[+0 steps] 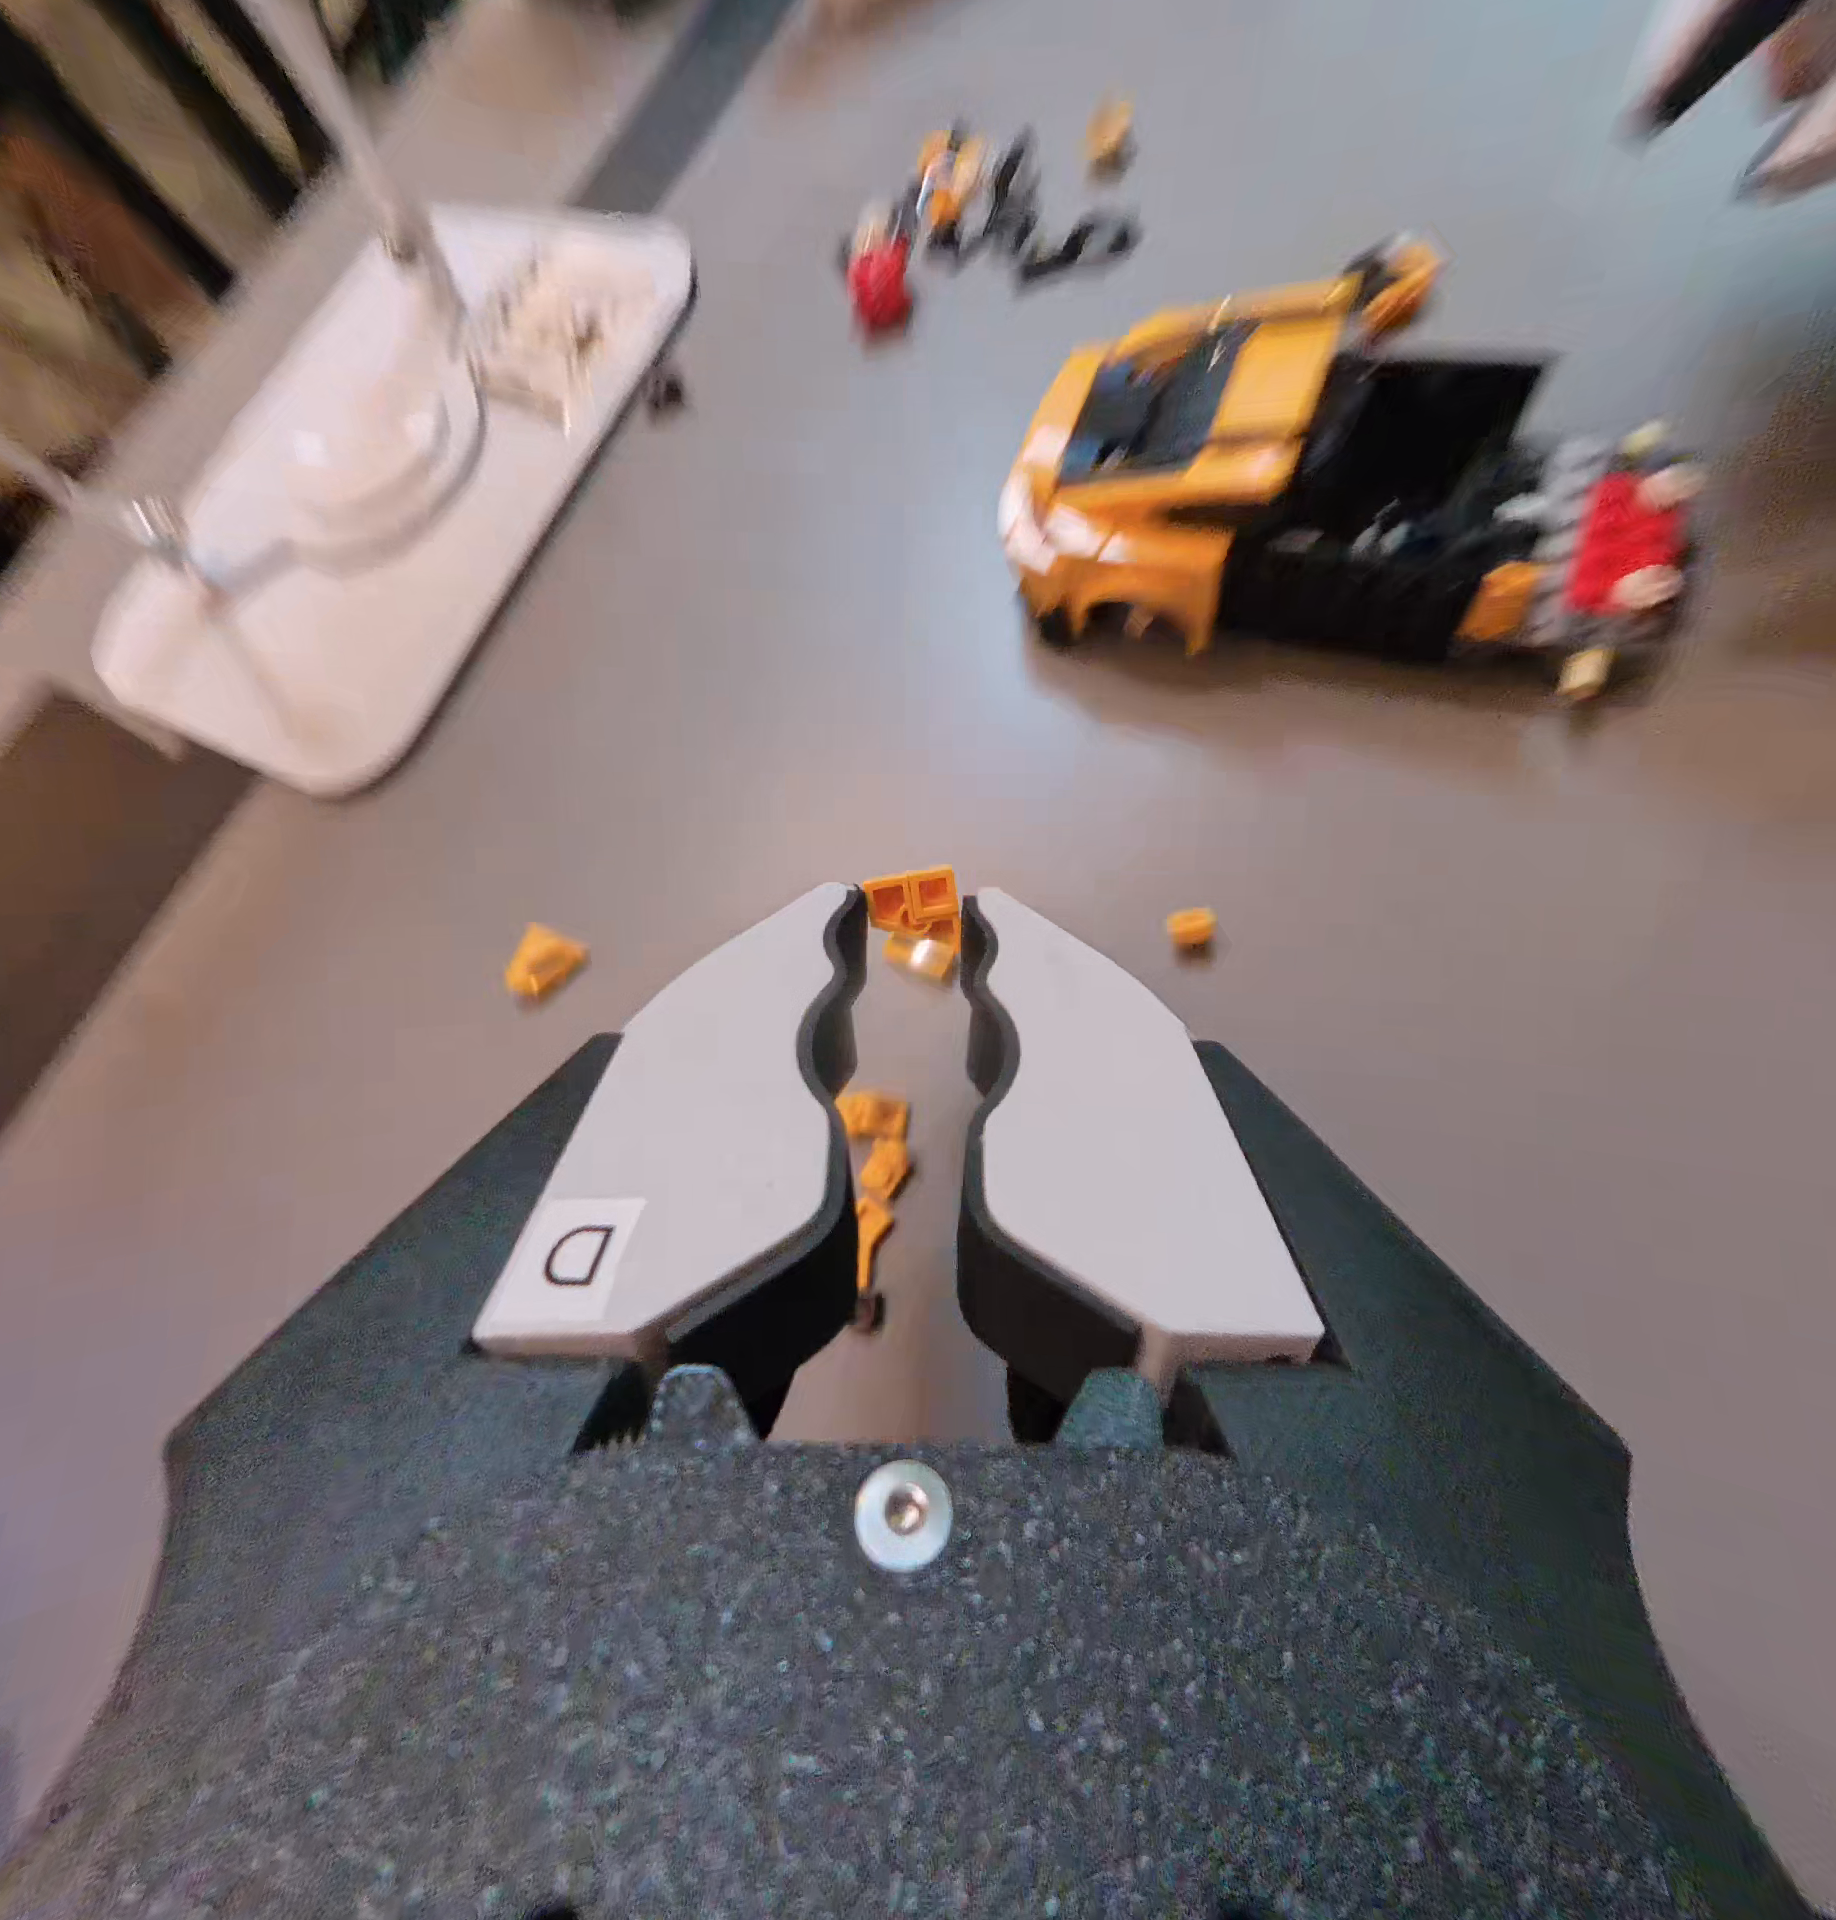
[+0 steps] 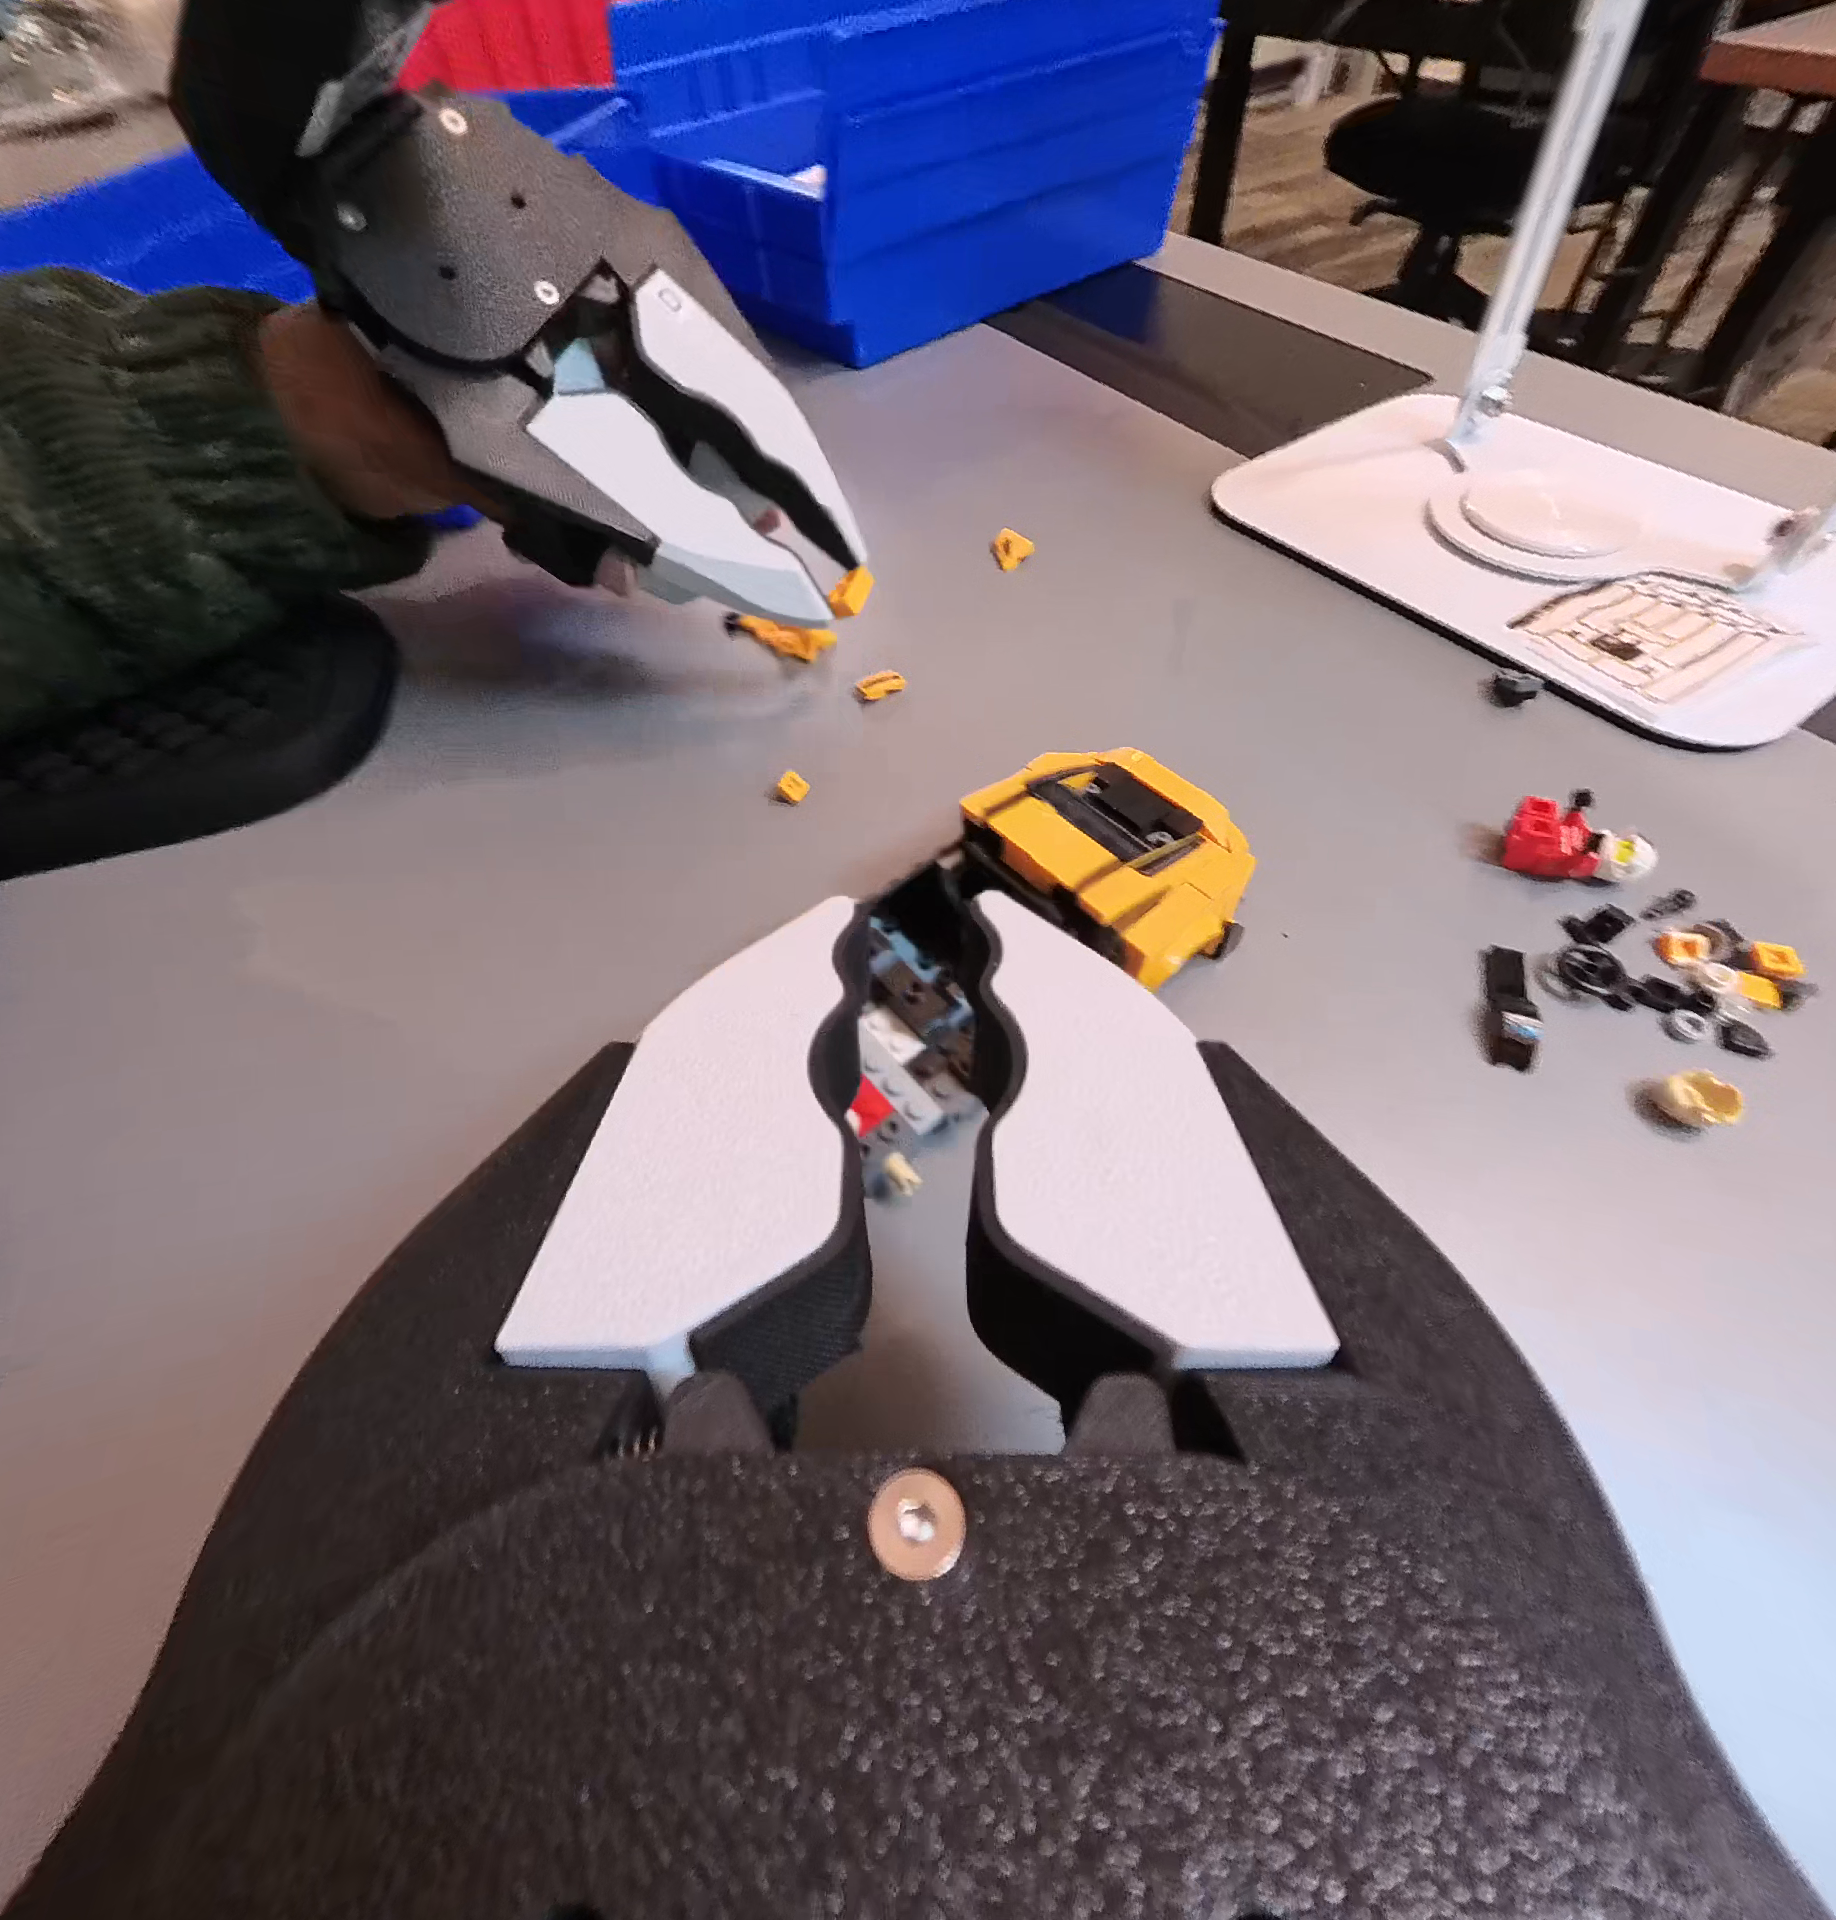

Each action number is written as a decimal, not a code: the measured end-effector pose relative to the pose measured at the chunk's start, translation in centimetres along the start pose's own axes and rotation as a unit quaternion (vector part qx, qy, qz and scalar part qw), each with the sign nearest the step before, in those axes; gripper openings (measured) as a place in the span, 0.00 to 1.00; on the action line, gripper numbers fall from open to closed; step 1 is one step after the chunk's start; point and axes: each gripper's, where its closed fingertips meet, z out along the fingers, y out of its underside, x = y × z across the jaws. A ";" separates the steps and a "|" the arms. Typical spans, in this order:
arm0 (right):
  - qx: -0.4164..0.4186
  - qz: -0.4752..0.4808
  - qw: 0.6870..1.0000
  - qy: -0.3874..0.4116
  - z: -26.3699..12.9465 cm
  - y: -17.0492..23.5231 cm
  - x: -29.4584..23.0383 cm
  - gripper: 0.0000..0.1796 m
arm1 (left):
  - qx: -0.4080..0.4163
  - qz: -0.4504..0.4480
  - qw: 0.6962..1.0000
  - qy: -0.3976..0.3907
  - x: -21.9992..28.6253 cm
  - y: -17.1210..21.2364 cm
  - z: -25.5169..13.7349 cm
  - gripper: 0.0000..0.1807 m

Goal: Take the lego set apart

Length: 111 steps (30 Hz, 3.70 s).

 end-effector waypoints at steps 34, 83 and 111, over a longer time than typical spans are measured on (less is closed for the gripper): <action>0.013 -0.191 0.971 -0.143 0.5 -1.9 -8.6 0.04 | 0.197 -0.095 0.915 0.340 13.4 -8.6 -5.3 0.09; 0.028 -0.224 0.974 0.031 2.6 -2.9 -5.9 0.08 | 0.163 -0.425 0.817 0.354 9.9 -8.4 -2.8 0.03; 0.107 -0.151 0.982 0.031 0.1 -5.4 -4.3 0.00 | 0.156 -0.419 0.827 0.340 10.2 -7.7 -2.0 0.02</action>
